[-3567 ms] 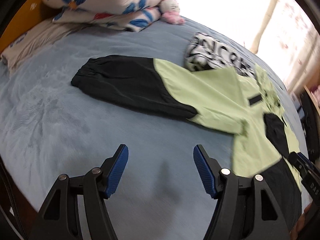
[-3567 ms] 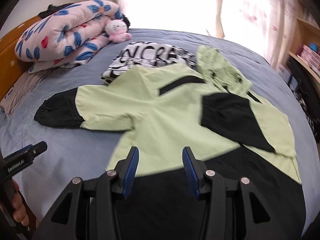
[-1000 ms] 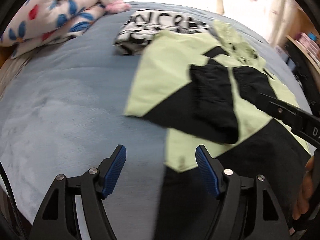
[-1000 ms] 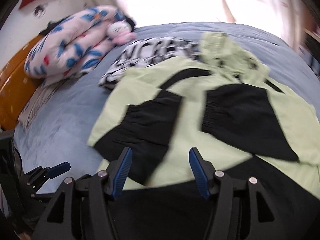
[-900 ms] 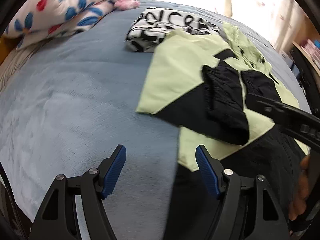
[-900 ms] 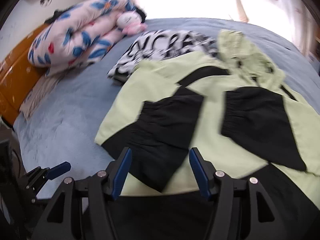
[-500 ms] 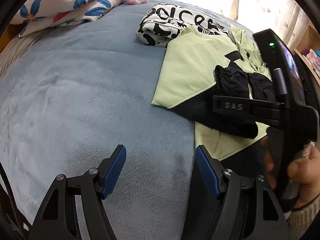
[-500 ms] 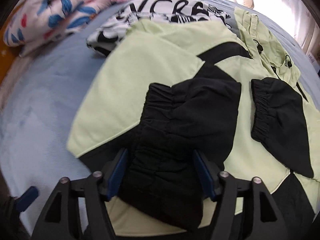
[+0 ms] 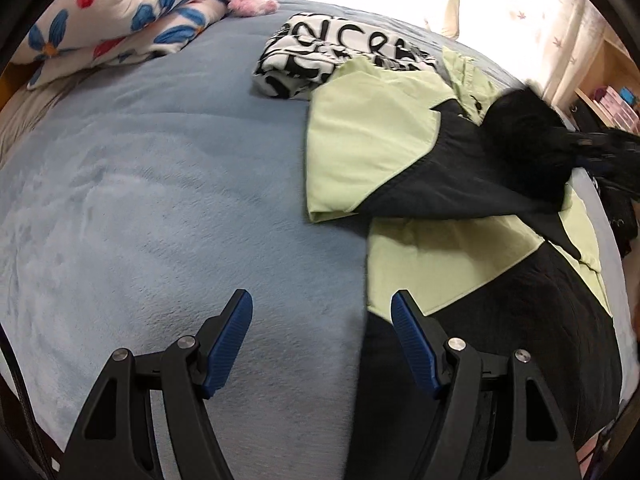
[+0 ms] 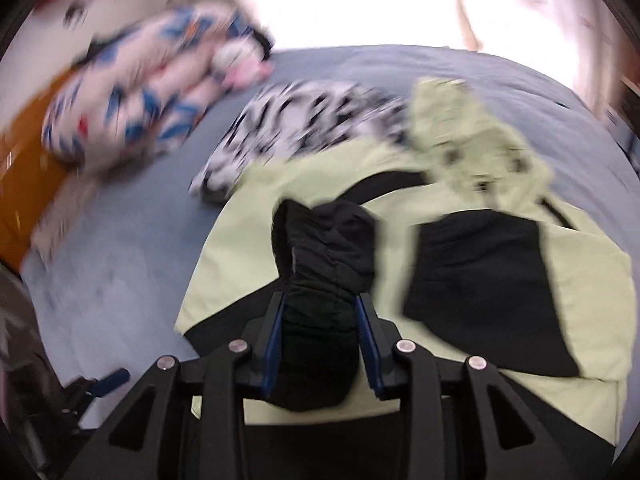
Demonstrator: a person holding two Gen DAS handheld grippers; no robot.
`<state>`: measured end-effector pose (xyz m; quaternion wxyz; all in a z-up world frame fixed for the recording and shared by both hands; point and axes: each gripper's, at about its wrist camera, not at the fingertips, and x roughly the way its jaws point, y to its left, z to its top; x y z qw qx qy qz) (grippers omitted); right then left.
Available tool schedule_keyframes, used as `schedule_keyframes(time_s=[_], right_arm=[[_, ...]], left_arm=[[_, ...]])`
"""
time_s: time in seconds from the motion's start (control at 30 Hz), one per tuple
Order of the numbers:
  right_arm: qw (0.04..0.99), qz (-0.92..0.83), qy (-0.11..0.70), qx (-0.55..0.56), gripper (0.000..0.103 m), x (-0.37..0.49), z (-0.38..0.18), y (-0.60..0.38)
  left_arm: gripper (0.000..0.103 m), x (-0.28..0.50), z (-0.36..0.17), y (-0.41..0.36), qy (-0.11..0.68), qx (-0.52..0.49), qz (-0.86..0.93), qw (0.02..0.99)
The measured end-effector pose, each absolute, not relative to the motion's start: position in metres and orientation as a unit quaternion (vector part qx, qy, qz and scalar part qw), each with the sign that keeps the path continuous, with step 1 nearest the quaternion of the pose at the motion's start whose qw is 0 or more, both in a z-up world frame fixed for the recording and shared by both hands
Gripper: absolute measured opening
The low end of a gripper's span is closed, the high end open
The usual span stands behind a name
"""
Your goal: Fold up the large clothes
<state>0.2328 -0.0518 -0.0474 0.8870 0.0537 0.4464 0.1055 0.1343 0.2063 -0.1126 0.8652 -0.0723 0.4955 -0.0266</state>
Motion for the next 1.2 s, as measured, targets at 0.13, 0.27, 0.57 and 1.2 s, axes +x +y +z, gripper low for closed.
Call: schedule_keyframes(time_s=[0.13,0.27,0.57,1.2], right_arm=[[0.889,0.046,0.446,0.092,0.033,0.215,-0.052,-0.141],[0.848,0.036,0.502,0.163,0.035,0.209,-0.101,-0.196],[0.798,0.110,0.533,0.257,0.060,0.254,-0.155,-0.170],[0.925,0.114,0.358,0.059,0.021,0.257,-0.012,-0.130]], left_arm=[[0.070,0.140,-0.115,0.184,0.501,-0.056,-0.044,0.862],[0.070,0.151,-0.125,0.160,0.514,-0.035,-0.055,0.855],[0.070,0.168,-0.136,0.138,0.531,-0.023,-0.042,0.846],[0.070,0.170,-0.135,0.139,0.525,-0.033,-0.034,0.850]])
